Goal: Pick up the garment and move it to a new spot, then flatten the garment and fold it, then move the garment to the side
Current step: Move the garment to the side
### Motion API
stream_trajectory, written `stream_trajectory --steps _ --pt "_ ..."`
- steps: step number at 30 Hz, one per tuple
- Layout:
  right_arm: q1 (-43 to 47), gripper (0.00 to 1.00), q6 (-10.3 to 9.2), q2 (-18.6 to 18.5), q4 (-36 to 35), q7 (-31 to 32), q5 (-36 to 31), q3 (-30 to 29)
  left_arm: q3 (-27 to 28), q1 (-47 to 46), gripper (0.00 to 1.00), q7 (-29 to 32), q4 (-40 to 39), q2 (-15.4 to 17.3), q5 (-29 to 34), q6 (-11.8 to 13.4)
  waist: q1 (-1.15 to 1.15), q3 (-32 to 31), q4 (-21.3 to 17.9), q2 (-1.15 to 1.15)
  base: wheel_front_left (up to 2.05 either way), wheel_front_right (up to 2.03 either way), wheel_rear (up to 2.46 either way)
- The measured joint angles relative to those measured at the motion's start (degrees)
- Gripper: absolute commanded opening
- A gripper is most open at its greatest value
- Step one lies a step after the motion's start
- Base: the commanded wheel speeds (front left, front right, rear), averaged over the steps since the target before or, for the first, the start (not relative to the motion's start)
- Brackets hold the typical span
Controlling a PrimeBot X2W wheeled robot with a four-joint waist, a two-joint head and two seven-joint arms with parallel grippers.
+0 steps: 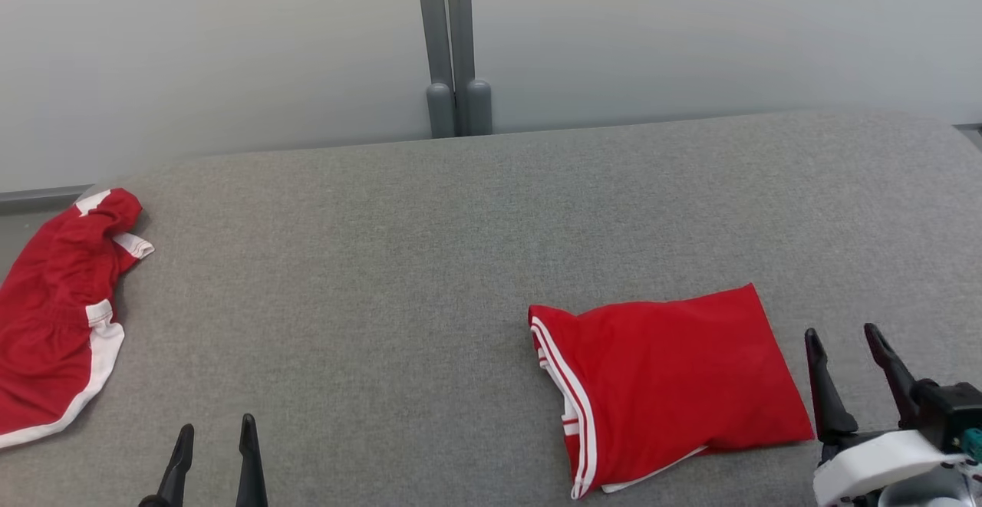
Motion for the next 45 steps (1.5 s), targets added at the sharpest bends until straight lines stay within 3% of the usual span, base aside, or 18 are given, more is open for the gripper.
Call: stream_trajectory --steps 2,6,12,18,19,24,29,37,45 --pt "-2.33 1.00 0.00 -0.97 5.05 0.07 2.27 1.09 -0.40 -0.29 1.00 0.00 0.03 0.00 -0.10 -0.01 0.00 0.34 0.08 0.00 0.00 0.00 0.00" --pt "-8.59 1.00 -0.02 -4.30 15.38 8.05 4.67 4.98 -1.62 -0.91 1.00 0.00 0.30 0.00 -0.85 0.04 0.00 0.83 0.97 0.00 0.00 0.00 0.00" --pt "-17.53 1.00 0.01 -6.12 27.61 18.45 6.95 9.55 -3.67 -1.74 1.00 0.00 0.53 0.00 -1.35 0.31 0.00 2.26 2.91 0.00 0.00 0.00 0.00" --pt "-22.64 1.00 -0.01 -6.33 33.97 24.79 13.06 13.56 -4.63 -3.61 1.00 0.00 0.66 0.00 -1.23 0.32 0.00 4.60 4.90 0.00 0.00 0.00 0.00" --pt "-23.25 0.00 -0.02 -6.37 34.04 25.07 15.10 13.77 -4.43 -3.85 1.00 0.00 0.62 0.00 -1.23 0.32 0.00 5.05 5.15 0.00 0.00 0.00 0.00" --pt "-27.39 0.00 -0.01 -8.49 32.32 25.37 20.45 17.35 -3.88 -4.93 1.00 -0.01 -0.48 0.02 -1.26 0.56 0.00 7.30 5.08 0.00 0.00 0.00 0.00" --pt "-36.27 0.00 0.03 -13.49 31.83 21.41 19.70 19.64 -4.28 -7.96 1.00 -0.04 -1.05 0.00 -0.18 0.45 0.00 9.65 2.45 0.00 0.00 0.00 0.00" --pt "-50.48 0.00 0.03 -19.89 41.07 17.97 15.44 16.18 -6.94 -14.50 1.00 -0.03 -3.27 -0.03 2.35 -0.15 0.00 17.32 -1.25 0.00 0.00 0.00 0.00" --pt "-58.03 0.00 0.02 -28.30 49.33 16.66 11.72 11.79 -6.99 -15.41 1.00 -0.03 -6.13 0.31 3.54 -0.23 0.00 25.52 -2.27 0.00 0.00 0.00 0.00"
